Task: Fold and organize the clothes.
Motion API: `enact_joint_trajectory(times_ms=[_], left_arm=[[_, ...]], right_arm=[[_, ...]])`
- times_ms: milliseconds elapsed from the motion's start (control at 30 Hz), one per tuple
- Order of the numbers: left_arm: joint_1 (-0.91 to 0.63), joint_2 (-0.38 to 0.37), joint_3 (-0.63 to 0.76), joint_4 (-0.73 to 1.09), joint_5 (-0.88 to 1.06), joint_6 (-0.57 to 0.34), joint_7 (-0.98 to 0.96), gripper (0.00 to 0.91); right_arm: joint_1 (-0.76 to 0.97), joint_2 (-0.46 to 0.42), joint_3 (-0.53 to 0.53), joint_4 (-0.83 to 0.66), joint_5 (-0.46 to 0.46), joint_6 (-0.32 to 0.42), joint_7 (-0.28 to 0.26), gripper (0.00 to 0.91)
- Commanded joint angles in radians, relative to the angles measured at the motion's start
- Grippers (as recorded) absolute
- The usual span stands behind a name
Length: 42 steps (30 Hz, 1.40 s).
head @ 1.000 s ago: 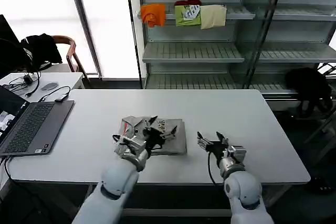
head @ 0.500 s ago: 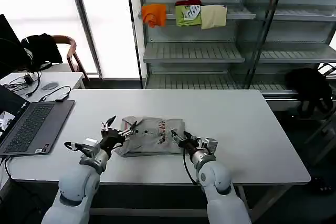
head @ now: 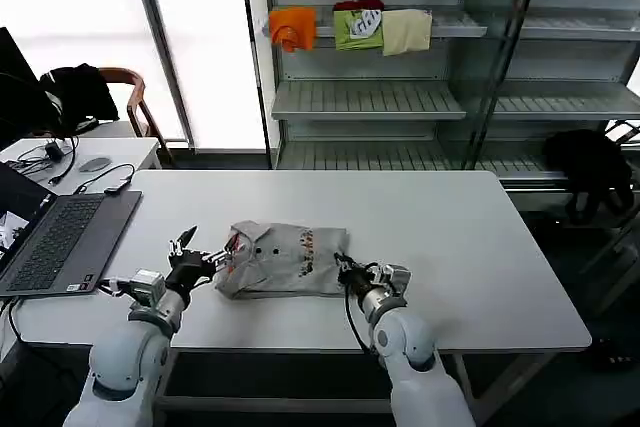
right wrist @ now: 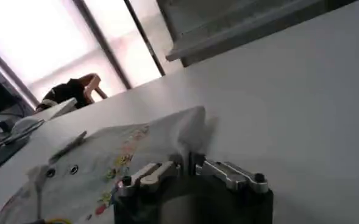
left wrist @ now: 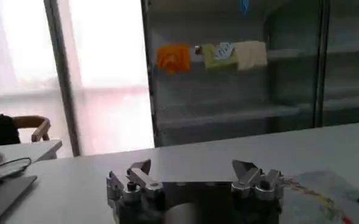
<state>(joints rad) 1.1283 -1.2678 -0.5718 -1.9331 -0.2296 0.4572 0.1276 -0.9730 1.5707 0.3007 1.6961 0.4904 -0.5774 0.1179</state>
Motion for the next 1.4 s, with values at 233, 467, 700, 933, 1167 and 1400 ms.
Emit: enact_joint_trajectory(times_ms=[233, 467, 700, 933, 1167, 1400], left_arm=[[0.024, -0.002, -0.033, -0.007, -0.008, -0.005, 0.002, 0.907], [0.026, -0.012, -0.026, -0.006, -0.004, -0.004, 0.001, 0.907], [0.029, -0.023, -0.016, -0.002, 0.002, -0.001, 0.000, 0.907], [0.033, -0.019, -0.016, -0.004, 0.017, -0.003, 0.003, 0.907], [0.030, -0.023, -0.014, 0.007, 0.017, -0.004, 0.002, 0.907], [0.031, -0.032, -0.016, 0.015, 0.006, -0.014, 0.002, 0.907]], right_arm=[[-0.051, -0.087, 0.124, 0.106, 0.028, -0.004, 0.016, 0.000], [-0.057, -0.202, 0.200, 0.115, 0.081, -0.004, -0.009, 0.000], [-0.061, -0.224, 0.226, 0.084, 0.049, -0.005, -0.045, 0.212], [-0.099, -0.152, 0.279, 0.095, -0.205, -0.002, -0.138, 0.907], [-0.123, -0.224, 0.285, 0.114, -0.390, 0.000, -0.151, 0.907], [-0.132, -0.253, 0.341, 0.124, -0.429, 0.032, -0.144, 0.907]])
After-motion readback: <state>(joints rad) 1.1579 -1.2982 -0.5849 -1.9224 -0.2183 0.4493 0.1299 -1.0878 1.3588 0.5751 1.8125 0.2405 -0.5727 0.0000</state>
